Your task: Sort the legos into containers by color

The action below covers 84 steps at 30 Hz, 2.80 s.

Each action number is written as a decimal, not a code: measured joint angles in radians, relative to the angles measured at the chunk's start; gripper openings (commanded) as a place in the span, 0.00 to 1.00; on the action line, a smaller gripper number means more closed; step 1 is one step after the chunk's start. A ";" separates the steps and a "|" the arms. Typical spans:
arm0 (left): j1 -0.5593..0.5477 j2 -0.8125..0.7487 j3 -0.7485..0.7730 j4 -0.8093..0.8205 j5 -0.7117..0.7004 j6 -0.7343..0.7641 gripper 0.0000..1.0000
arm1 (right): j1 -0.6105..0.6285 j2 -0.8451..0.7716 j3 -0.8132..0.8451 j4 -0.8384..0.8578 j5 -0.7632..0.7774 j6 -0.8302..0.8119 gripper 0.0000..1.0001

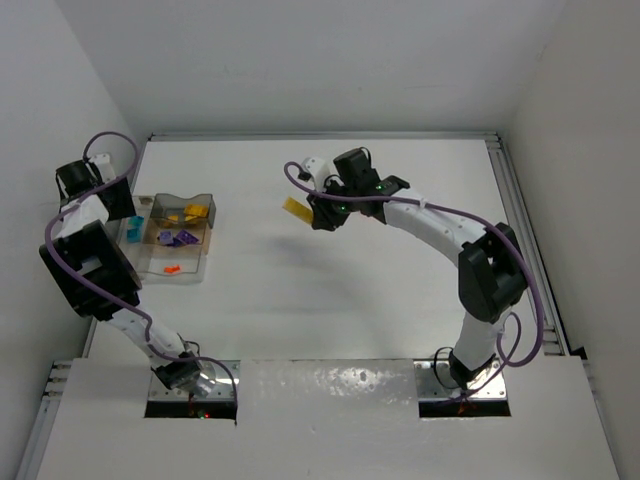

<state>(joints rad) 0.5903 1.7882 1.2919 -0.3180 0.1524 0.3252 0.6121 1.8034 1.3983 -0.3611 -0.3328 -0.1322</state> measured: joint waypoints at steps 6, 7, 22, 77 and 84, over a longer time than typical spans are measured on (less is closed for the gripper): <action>-0.011 -0.019 -0.014 -0.003 0.029 0.058 0.59 | 0.000 0.018 0.023 -0.025 0.004 -0.007 0.00; -0.019 -0.029 -0.015 -0.004 0.036 0.077 0.58 | 0.000 0.019 0.026 -0.029 0.006 -0.007 0.00; -0.339 -0.304 -0.052 -0.558 0.803 1.336 0.69 | 0.003 0.047 0.136 -0.056 -0.111 0.030 0.00; -0.680 -0.549 -0.509 0.035 0.620 1.429 0.00 | 0.028 0.126 0.226 -0.102 -0.022 0.282 0.85; -0.451 -0.507 -0.394 -0.107 0.567 1.276 0.00 | -0.103 -0.013 0.082 0.052 0.042 0.373 0.87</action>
<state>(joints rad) 0.1394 1.2812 0.8982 -0.4252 0.7197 1.6016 0.5087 1.7908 1.4807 -0.3092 -0.2909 0.2405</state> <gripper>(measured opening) 0.159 0.870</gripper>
